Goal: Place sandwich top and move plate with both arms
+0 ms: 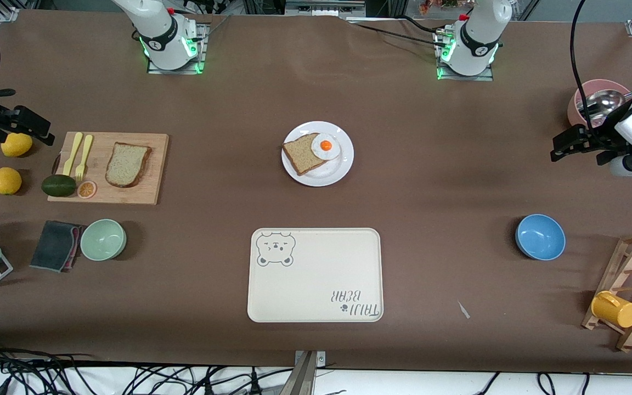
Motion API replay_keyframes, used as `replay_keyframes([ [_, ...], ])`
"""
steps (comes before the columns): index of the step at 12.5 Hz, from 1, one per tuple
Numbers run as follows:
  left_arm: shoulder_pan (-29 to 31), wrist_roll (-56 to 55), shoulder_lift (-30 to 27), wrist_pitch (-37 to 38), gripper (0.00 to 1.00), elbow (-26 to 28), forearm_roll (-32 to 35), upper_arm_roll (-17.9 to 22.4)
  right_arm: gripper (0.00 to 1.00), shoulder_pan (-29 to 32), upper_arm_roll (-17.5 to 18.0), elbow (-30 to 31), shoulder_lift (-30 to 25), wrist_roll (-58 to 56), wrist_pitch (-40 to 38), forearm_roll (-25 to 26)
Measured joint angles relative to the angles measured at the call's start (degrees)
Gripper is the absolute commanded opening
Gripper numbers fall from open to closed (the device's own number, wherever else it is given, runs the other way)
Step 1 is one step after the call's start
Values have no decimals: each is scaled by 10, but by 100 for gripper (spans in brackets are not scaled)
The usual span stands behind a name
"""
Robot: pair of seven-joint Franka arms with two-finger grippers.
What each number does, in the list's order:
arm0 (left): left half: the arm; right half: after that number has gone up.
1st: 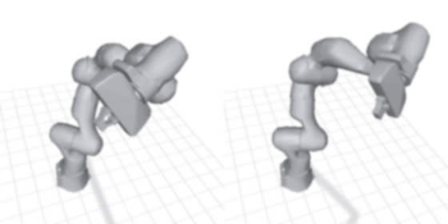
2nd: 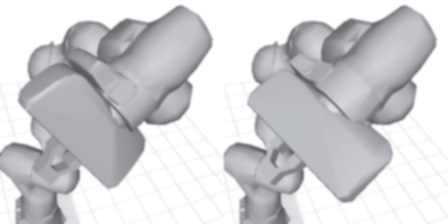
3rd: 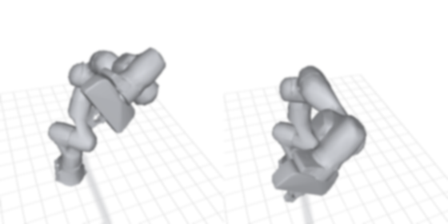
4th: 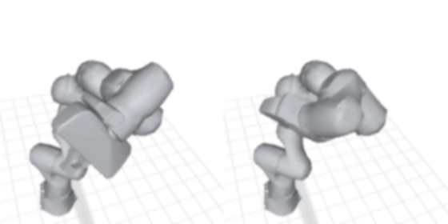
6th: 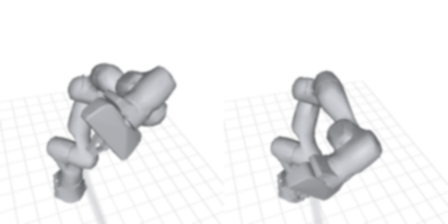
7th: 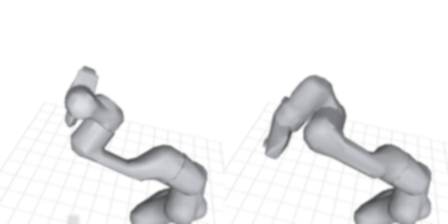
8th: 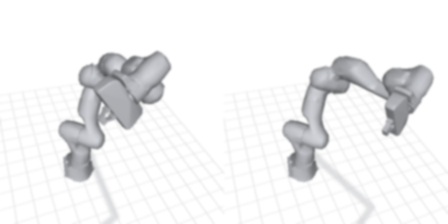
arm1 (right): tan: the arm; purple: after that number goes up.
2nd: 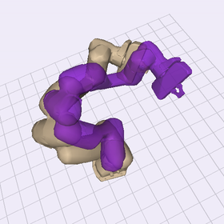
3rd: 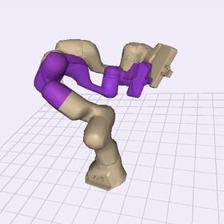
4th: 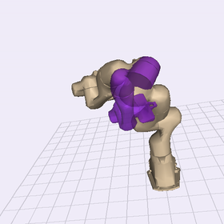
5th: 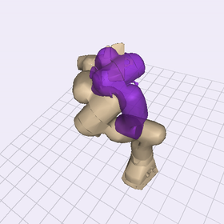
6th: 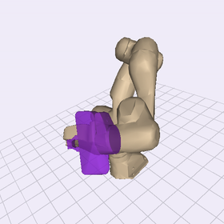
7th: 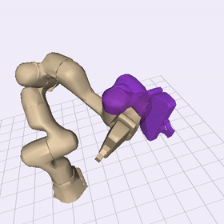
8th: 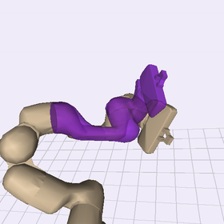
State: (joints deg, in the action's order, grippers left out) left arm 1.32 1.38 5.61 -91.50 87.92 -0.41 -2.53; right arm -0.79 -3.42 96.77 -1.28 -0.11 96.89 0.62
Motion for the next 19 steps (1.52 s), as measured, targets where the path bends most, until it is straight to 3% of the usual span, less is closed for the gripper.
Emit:
replay_keyframes([
  [19, 1, -10, 0, 17, 100, 0, 2, 1, 100, -1, 2, 0, 2, 0, 3, 0],
])
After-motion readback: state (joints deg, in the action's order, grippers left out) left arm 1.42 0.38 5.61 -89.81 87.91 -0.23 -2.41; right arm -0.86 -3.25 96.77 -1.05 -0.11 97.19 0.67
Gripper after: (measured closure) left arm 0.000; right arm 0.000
